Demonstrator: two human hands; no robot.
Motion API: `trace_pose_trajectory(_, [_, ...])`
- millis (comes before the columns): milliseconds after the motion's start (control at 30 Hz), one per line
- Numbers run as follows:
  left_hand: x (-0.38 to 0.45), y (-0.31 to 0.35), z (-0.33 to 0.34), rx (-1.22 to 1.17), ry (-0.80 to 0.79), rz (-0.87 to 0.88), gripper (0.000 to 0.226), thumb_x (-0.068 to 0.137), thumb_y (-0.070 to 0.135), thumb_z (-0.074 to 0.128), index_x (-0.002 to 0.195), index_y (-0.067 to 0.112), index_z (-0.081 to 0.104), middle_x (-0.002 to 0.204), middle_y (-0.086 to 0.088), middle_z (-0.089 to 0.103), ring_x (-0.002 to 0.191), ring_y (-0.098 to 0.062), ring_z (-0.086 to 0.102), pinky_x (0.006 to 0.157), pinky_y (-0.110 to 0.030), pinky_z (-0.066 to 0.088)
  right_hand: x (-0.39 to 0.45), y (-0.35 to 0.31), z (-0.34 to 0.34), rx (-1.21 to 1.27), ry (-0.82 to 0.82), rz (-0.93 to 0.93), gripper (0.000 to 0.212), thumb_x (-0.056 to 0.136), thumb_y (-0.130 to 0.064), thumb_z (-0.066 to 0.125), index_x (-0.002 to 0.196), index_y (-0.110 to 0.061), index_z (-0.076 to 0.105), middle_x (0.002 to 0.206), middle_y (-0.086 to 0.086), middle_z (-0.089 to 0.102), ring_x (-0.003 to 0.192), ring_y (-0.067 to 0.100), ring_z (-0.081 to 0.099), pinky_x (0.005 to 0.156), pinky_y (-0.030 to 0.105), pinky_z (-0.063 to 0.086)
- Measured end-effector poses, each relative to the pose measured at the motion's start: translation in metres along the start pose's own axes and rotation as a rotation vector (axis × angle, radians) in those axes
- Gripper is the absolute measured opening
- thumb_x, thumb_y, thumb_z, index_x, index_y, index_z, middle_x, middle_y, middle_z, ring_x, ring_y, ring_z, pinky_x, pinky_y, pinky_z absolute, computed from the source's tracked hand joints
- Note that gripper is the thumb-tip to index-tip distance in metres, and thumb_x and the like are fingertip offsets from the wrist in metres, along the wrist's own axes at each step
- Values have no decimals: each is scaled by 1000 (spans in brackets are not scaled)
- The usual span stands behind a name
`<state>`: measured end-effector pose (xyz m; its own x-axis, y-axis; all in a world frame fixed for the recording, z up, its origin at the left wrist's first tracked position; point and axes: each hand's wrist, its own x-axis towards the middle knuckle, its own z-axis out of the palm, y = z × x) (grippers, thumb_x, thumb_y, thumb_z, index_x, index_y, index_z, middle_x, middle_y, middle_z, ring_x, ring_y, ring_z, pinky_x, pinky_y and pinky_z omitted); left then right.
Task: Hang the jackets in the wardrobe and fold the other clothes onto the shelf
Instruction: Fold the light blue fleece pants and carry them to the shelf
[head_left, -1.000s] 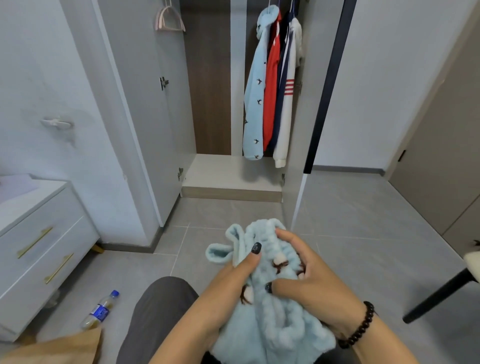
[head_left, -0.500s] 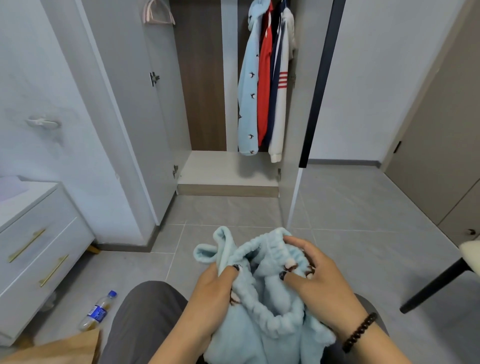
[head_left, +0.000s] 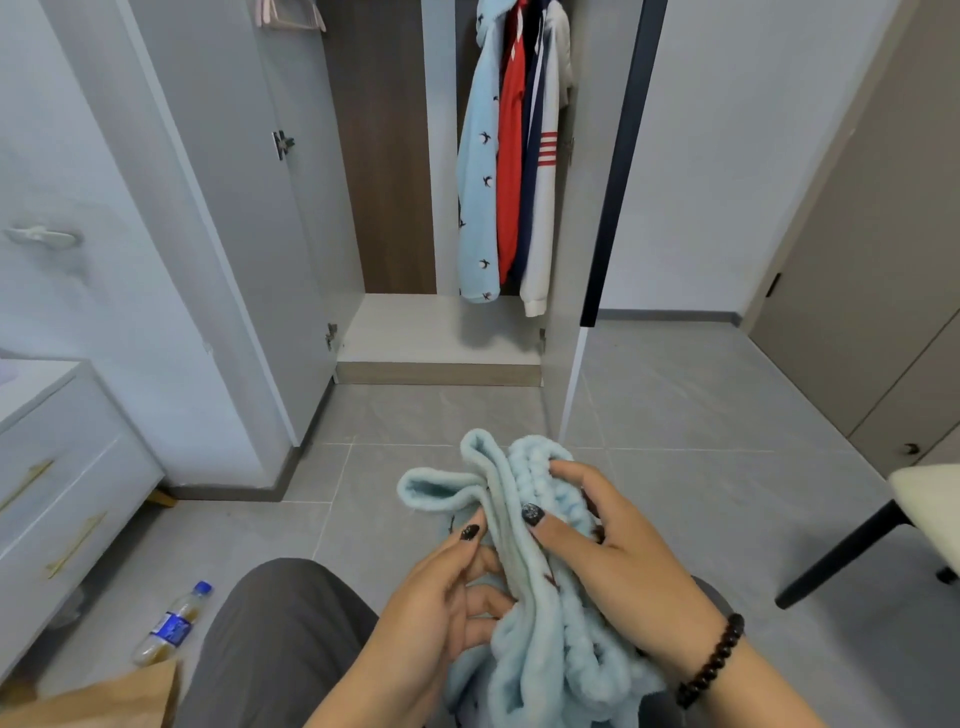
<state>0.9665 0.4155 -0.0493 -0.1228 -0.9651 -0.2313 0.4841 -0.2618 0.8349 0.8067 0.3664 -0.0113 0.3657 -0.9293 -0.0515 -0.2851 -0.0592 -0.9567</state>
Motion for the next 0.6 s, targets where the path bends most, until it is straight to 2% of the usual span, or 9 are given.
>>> trace_pose_trajectory(100, [1,-13,7,-32,-136,1,56,83,10,66,131,39,58,117,-17,68,85,-28,67,68,-37,59,-7,-4,-13,27,32,11,37,72,-52,73,101,-55,51,101,-25,68,88,-1,67,75,21,54])
trace_pose_trajectory(233, [13,-30,27,143,-191,24,83,73,15,80,141,42,41,104,-10,69,90,-23,68,66,-30,57,-16,3,-33,59,135,82,57,53,-61,76,102,-49,49,92,-26,69,80,-3,68,63,16,53])
trace_pose_trajectory(333, [28,-39,36,285,-139,36,80,80,5,76,145,34,38,88,-4,68,82,-16,66,67,-26,55,-19,23,-41,138,226,177,53,64,-41,80,107,-39,48,86,-16,71,75,-1,68,61,17,53])
trace_pose_trajectory(400, [39,-49,40,383,-132,52,78,82,-1,72,145,29,38,76,3,66,73,-8,63,68,-20,51,-21,38,-47,176,270,241,51,70,-29,80,110,-35,48,90,-11,71,77,3,69,68,25,56])
trace_pose_trajectory(467, [47,-60,45,472,-126,61,76,81,2,75,143,31,41,70,8,59,65,-5,54,67,-18,48,-23,53,-54,207,295,304,52,71,-25,78,114,-32,48,94,-6,71,80,8,71,74,32,58])
trace_pose_trajectory(500, [51,-66,47,534,-109,80,75,80,8,77,142,33,43,71,10,55,65,-4,49,68,-17,46,-25,60,-59,230,303,332,53,71,-25,78,114,-31,49,93,-5,72,79,10,71,71,32,58])
trace_pose_trajectory(567, [58,-76,51,715,-70,135,73,76,24,81,138,42,45,82,13,52,71,1,46,75,-14,43,-26,74,-68,259,320,381,54,66,-28,78,113,-29,50,88,-6,73,75,9,71,64,29,56])
trace_pose_trajectory(600, [61,-82,53,822,-55,154,72,75,33,82,134,49,43,92,14,52,80,4,47,82,-13,42,-27,81,-72,256,328,410,55,66,-30,77,113,-29,50,88,-5,73,73,8,71,62,28,54])
